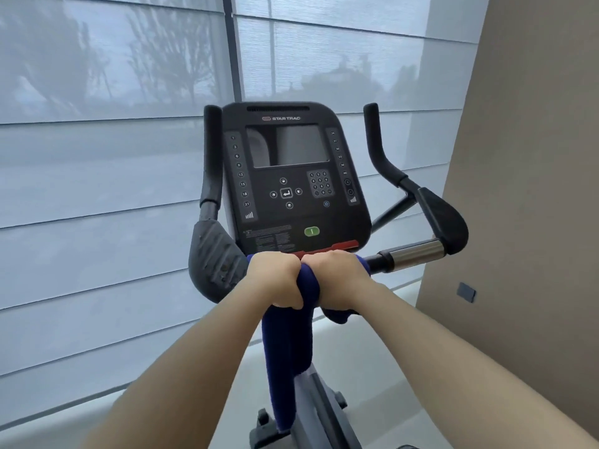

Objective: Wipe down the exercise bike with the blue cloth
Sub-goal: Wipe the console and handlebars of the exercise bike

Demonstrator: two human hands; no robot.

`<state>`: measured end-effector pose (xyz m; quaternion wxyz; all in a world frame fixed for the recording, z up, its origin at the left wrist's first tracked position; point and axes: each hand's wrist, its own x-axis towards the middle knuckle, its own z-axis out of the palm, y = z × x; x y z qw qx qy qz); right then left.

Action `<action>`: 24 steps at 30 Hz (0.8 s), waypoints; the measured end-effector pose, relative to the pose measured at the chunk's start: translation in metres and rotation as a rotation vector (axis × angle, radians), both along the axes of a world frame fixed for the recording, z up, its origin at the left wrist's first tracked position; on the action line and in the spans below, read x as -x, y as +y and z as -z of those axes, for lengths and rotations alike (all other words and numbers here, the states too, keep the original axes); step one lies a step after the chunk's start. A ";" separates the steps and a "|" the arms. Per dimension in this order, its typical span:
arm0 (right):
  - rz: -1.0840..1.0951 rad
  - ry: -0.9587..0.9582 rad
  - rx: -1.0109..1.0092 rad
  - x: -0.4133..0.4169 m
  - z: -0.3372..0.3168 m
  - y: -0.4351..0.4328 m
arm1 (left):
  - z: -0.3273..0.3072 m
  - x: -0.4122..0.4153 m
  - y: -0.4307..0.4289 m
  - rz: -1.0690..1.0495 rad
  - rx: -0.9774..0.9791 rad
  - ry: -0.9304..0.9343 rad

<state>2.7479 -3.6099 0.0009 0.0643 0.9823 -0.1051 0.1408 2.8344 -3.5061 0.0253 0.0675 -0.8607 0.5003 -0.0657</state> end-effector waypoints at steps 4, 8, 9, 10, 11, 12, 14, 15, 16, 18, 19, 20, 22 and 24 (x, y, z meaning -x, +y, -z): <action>-0.053 0.128 -0.060 -0.005 -0.009 -0.007 | -0.007 -0.001 -0.007 -0.092 -0.054 0.161; -0.060 -0.227 0.163 -0.002 0.019 -0.009 | 0.019 0.017 0.001 -0.140 0.221 -0.104; -0.048 -0.351 0.216 0.000 0.026 -0.007 | 0.029 0.023 0.002 -0.140 0.324 -0.181; -0.031 -0.451 0.234 0.001 0.033 -0.004 | 0.037 0.029 0.003 -0.147 0.404 -0.251; -0.014 -0.529 0.238 0.001 0.039 -0.002 | 0.044 0.034 0.003 -0.159 0.454 -0.316; 0.002 -0.570 0.227 0.000 0.044 0.000 | 0.049 0.038 0.002 -0.167 0.493 -0.370; 0.013 -0.582 0.190 0.001 0.048 0.002 | 0.054 0.042 0.001 -0.166 0.574 -0.443; 0.004 -0.573 0.187 0.003 0.049 0.001 | 0.055 0.043 0.000 -0.175 0.600 -0.464; -0.010 -0.556 0.193 0.005 0.046 -0.001 | 0.055 0.044 -0.001 -0.195 0.602 -0.465; -0.048 -0.482 0.216 0.007 0.038 -0.007 | 0.052 0.043 -0.003 -0.233 0.534 -0.395; -0.081 -0.399 0.212 0.008 0.032 -0.010 | 0.049 0.041 -0.004 -0.239 0.477 -0.344; -0.125 -0.296 0.175 0.008 0.025 -0.012 | 0.045 0.039 -0.004 -0.238 0.422 -0.302; -0.179 -0.125 0.050 0.008 0.015 -0.017 | 0.035 0.036 -0.003 -0.225 0.334 -0.244; -0.181 -0.096 0.014 0.007 0.010 -0.020 | 0.030 0.036 -0.003 -0.222 0.290 -0.206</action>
